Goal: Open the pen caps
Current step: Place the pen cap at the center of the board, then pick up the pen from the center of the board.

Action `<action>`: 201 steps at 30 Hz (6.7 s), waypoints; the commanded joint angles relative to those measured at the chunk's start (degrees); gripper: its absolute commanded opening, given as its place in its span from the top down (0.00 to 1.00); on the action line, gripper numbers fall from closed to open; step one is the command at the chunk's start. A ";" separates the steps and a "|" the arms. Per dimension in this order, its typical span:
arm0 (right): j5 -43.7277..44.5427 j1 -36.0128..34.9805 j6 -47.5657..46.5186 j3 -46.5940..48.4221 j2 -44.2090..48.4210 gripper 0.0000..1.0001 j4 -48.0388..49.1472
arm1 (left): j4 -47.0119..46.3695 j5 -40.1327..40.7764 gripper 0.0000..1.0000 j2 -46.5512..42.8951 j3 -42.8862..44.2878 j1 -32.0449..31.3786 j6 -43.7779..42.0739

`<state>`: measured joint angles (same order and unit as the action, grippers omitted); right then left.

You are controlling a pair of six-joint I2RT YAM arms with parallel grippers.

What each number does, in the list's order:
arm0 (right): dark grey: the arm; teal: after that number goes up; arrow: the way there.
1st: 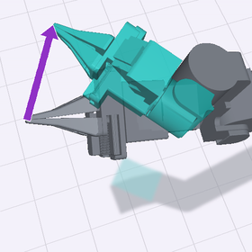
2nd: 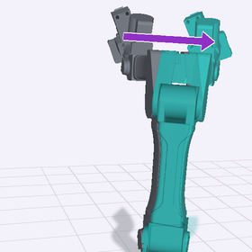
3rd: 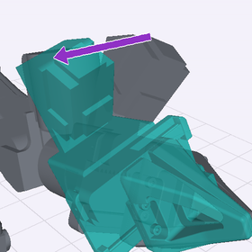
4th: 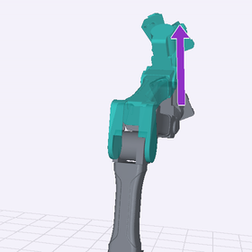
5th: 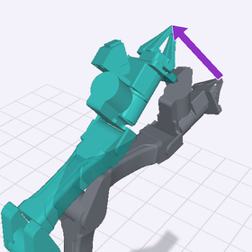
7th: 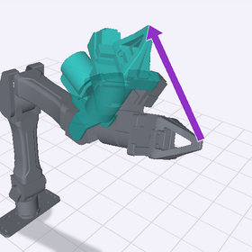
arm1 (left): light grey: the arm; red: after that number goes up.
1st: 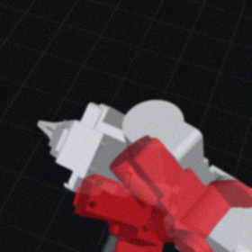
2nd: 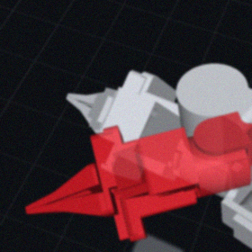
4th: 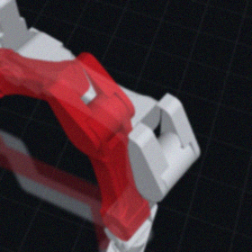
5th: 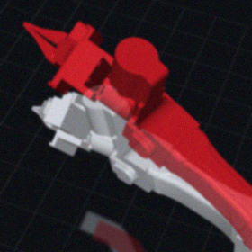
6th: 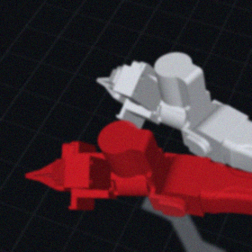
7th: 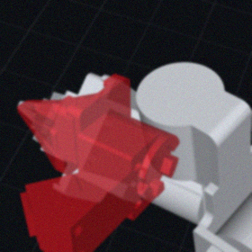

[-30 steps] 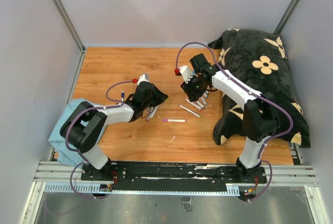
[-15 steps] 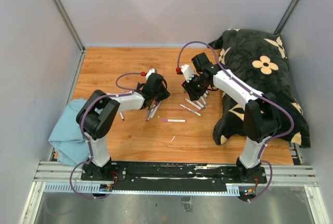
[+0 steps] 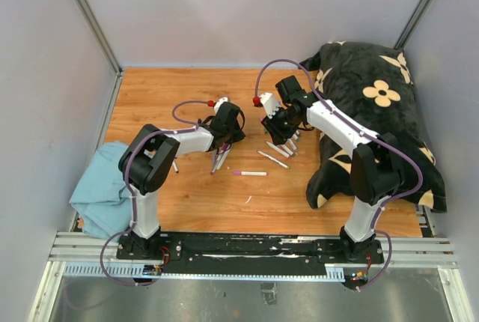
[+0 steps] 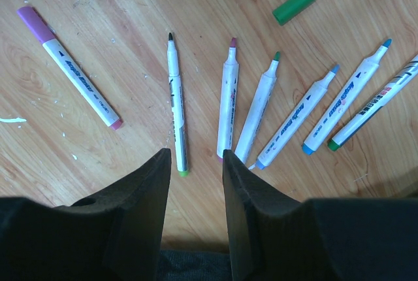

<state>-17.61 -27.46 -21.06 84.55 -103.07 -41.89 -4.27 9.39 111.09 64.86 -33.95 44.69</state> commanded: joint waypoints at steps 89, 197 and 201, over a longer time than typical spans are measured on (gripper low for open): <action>-32.55 -4.64 -27.41 -25.64 20.45 0.01 19.16 | -21.63 -5.70 0.01 -83.57 -61.54 -0.32 -9.10; -7.26 -16.00 -18.10 -4.86 -7.10 0.99 0.31 | -14.96 -4.07 0.01 -94.57 -64.68 -0.32 -9.25; -11.28 -14.81 -18.28 -5.39 -5.25 0.99 0.42 | -19.20 -6.49 0.01 -93.22 -65.73 -0.32 -7.53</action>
<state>-22.98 -44.64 -39.79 80.05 -112.12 -40.40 -16.73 6.04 17.02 0.56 -34.00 35.09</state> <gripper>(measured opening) 0.128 0.991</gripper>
